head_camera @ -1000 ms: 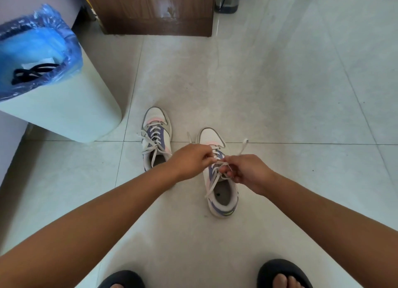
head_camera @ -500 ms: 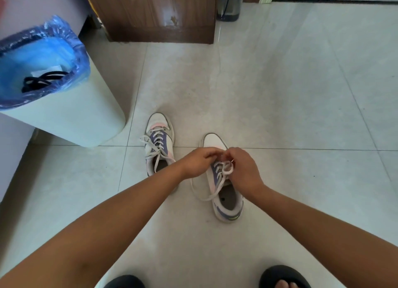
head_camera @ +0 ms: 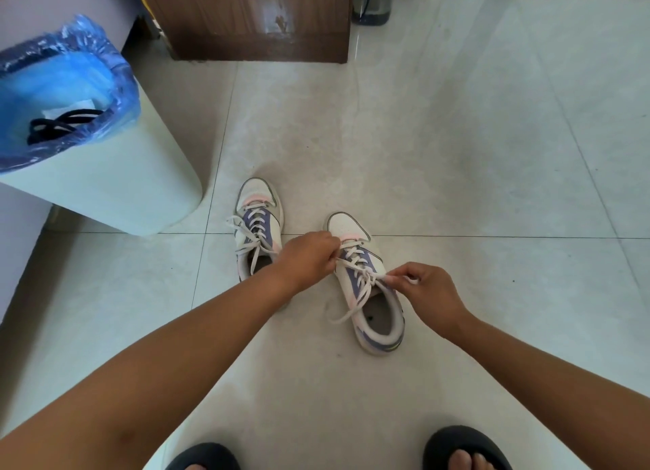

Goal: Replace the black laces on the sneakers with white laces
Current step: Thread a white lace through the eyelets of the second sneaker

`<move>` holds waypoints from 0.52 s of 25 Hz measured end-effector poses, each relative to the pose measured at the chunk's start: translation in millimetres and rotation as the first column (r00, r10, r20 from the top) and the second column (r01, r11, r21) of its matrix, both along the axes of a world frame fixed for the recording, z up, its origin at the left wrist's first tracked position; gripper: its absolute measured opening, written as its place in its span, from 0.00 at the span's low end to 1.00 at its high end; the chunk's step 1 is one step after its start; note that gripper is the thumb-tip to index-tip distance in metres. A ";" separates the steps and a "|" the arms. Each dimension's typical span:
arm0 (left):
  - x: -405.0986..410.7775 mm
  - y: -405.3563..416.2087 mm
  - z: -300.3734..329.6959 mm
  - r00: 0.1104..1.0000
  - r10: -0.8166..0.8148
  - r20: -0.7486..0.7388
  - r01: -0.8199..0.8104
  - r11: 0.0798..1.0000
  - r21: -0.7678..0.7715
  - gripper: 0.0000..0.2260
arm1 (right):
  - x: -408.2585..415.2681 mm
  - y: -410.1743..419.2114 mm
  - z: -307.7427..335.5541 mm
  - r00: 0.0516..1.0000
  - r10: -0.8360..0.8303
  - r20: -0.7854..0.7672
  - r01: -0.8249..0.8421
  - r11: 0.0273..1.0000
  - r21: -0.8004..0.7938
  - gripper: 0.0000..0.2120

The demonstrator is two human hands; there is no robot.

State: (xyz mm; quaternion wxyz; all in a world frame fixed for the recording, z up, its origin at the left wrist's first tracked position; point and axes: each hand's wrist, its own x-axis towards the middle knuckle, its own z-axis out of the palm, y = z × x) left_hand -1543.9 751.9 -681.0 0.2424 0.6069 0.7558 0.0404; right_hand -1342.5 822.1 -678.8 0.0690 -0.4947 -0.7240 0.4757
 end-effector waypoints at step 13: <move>7.9 13.3 -11.6 0.970 0.232 -0.065 -0.240 0.954 -0.178 0.10 | 16.7 -11.3 3.9 0.986 0.137 0.098 -0.132 0.990 -0.055 0.11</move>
